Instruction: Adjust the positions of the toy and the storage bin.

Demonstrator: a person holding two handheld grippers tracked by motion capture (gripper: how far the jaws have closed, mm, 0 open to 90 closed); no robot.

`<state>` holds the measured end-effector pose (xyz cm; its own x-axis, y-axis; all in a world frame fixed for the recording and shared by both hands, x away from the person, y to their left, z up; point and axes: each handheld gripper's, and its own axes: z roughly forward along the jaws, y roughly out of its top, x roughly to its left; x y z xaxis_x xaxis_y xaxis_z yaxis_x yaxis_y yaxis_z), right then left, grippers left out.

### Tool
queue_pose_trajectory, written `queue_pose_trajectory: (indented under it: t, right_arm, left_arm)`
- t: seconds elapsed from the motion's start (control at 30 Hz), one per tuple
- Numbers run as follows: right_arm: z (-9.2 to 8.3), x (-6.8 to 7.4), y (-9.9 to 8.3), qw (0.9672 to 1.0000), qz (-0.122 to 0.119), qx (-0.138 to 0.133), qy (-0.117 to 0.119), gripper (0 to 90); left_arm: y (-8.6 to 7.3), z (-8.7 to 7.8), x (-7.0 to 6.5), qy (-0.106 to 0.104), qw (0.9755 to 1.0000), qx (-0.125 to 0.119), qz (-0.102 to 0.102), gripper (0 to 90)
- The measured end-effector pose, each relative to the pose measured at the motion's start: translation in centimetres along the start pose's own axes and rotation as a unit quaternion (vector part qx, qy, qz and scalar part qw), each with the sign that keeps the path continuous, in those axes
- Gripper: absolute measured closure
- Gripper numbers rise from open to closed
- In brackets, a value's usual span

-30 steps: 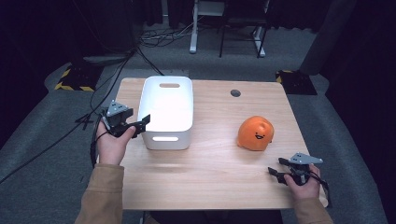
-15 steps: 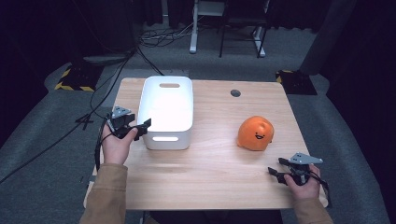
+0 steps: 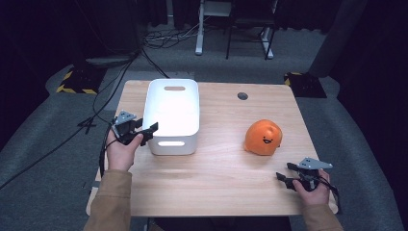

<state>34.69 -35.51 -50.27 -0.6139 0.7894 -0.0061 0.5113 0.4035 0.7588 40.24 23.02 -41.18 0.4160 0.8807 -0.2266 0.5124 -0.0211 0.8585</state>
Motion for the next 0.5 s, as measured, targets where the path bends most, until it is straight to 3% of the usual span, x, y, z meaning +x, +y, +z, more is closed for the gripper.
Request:
queue_pose_trajectory:
  t: [0.23, 0.4, 0.5]
  right_arm:
    - [0.0, 0.0, 0.0, 1.0000, 0.000, 0.000, 0.000, 32.2]
    - [0.0, 0.0, 0.0, 1.0000, -0.001, 0.000, 0.000, 32.1]
    - [0.0, 0.0, 0.0, 1.0000, -0.001, 0.000, 0.000, 32.2]
  left_arm:
    - [-0.9, -0.9, -0.8, -0.012, 0.9997, -0.020, 0.012, 40.6]
    - [-1.3, -1.1, -2.1, -0.009, 0.9994, -0.022, 0.024, 40.4]
    - [-1.6, -1.1, -3.0, -0.019, 0.9992, -0.021, 0.029, 40.4]
